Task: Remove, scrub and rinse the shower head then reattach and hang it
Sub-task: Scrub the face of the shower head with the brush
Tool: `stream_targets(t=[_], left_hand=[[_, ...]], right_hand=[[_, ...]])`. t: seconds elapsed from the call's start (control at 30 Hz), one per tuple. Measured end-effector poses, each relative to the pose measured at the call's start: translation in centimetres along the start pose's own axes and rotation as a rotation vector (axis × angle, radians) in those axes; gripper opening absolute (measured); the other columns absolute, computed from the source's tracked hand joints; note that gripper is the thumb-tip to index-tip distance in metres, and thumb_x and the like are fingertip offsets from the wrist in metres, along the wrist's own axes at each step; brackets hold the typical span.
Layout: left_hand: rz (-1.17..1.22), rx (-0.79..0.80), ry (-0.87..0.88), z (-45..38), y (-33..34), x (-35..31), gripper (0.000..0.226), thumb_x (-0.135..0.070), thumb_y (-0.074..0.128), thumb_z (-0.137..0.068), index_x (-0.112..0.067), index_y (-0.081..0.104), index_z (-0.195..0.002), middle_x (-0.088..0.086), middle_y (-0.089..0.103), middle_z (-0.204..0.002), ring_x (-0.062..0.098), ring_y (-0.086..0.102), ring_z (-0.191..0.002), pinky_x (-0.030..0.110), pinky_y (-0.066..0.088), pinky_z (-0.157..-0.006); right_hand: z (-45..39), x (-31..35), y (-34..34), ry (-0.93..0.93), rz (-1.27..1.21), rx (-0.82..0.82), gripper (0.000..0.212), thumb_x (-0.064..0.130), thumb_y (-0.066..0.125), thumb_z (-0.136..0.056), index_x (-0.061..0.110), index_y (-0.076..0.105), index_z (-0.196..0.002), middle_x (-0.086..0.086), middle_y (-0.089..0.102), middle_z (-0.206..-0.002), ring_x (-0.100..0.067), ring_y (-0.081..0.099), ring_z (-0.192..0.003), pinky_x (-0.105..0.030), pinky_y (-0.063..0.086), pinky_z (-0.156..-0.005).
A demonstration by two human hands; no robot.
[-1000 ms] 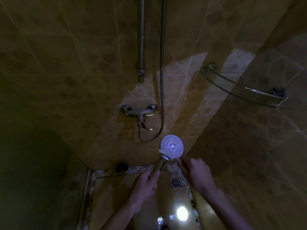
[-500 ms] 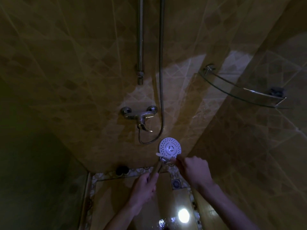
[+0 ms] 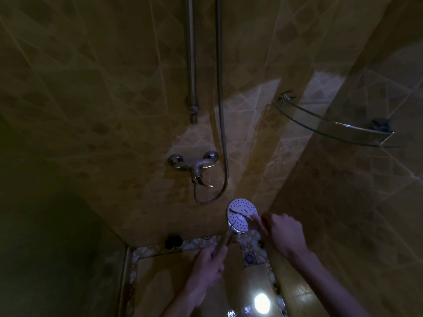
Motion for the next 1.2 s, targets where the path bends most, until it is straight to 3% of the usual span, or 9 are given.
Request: stream_targets(t=[0.17, 0.37, 0.57, 0.67, 0.8, 0.93, 1.07, 1.2], left_hand=[[0.048, 0.055, 0.021, 0.1, 0.7, -0.5, 0.022, -0.031, 0.053, -0.093, -0.013, 0.048, -0.081, -0.005, 0.043, -0.052, 0.004, 0.028, -0.032, 0.011, 0.016, -0.033], [0.055, 0.025, 0.020, 0.0, 0.3, -0.8, 0.021, -0.029, 0.052, -0.093, -0.013, 0.045, -0.082, -0.003, 0.042, -0.054, 0.005, 0.029, -0.034, 0.012, 0.017, -0.033], [0.069, 0.089, 0.031, 0.3, 0.2, -1.2, 0.021, -0.028, 0.053, -0.094, -0.012, 0.046, -0.082, 0.000, 0.042, -0.057, 0.004, 0.029, -0.034, 0.012, 0.018, -0.032], [0.061, 0.067, 0.026, -0.1, 0.0, -1.2, 0.024, -0.029, 0.052, -0.094, -0.014, 0.045, -0.075, 0.000, 0.041, -0.056, 0.003, 0.028, -0.033, 0.011, 0.017, -0.033], [0.066, 0.040, 0.031, -0.4, -0.3, -1.0, 0.029, -0.028, 0.051, -0.094, -0.013, 0.043, -0.070, -0.002, 0.039, -0.050, 0.004, 0.026, -0.031, 0.011, 0.016, -0.033], [0.064, 0.064, 0.054, -0.1, -0.5, -1.1, 0.032, -0.030, 0.051, -0.094, -0.014, 0.043, -0.067, 0.003, 0.036, -0.054, 0.005, 0.025, -0.032, 0.010, 0.015, -0.034], [0.052, 0.086, 0.081, 0.2, -0.4, -1.5, 0.032, -0.028, 0.051, -0.095, -0.013, 0.044, -0.068, 0.006, 0.036, -0.055, 0.006, 0.024, -0.032, 0.011, 0.015, -0.034], [0.057, 0.030, 0.080, -0.1, -0.9, -1.0, 0.035, -0.028, 0.052, -0.094, -0.014, 0.042, -0.063, 0.004, 0.036, -0.053, 0.006, 0.025, -0.032, 0.010, 0.015, -0.035]], right_hand=[[-2.2, -2.7, -1.6, 0.136, -0.078, -0.063, 0.057, 0.059, 0.036, -0.096, 0.013, 0.063, -0.076, -0.011, 0.070, -0.074, -0.033, 0.069, -0.077, -0.034, 0.046, -0.059], [1.6, 0.1, 0.7, -0.067, -0.077, -0.028, 0.061, 0.072, 0.023, -0.092, 0.026, 0.063, -0.087, -0.001, 0.069, -0.066, -0.022, 0.069, -0.067, -0.032, 0.051, -0.055], [-1.7, -2.4, -0.9, 0.122, -0.067, -0.113, 0.064, 0.066, 0.016, -0.092, 0.022, 0.061, -0.083, -0.004, 0.070, -0.071, -0.029, 0.069, -0.072, -0.032, 0.046, -0.055], [-1.3, -1.2, -0.1, 0.061, -0.053, -0.084, 0.073, 0.071, 0.007, -0.088, 0.025, 0.064, -0.089, -0.005, 0.070, -0.070, -0.029, 0.069, -0.069, -0.033, 0.050, -0.056], [0.9, 1.5, 0.9, -0.126, 0.010, -0.053, 0.064, 0.067, 0.015, -0.094, 0.024, 0.062, -0.089, -0.007, 0.068, -0.063, -0.029, 0.068, -0.060, -0.033, 0.048, -0.051], [-1.4, 0.2, -0.9, -0.067, -0.019, -0.035, 0.076, 0.069, 0.003, -0.087, 0.023, 0.063, -0.095, -0.008, 0.069, -0.075, -0.029, 0.069, -0.074, -0.033, 0.046, -0.059], [-3.2, -0.4, -2.7, 0.049, -0.053, -0.072, 0.058, 0.061, 0.020, -0.096, 0.022, 0.062, -0.096, -0.007, 0.069, -0.076, -0.030, 0.068, -0.075, -0.036, 0.053, -0.063], [-0.4, 2.0, -1.4, -0.089, -0.048, -0.034, 0.051, 0.058, 0.017, -0.098, 0.028, 0.059, -0.099, -0.003, 0.066, -0.068, -0.022, 0.066, -0.063, -0.031, 0.046, -0.054]])
Point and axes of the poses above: each hand's wrist, its own z-axis away from the middle knuckle, its own y-axis out of the palm, x = y × z, the point moved 3 cm from there along -z, towards the middle knuckle
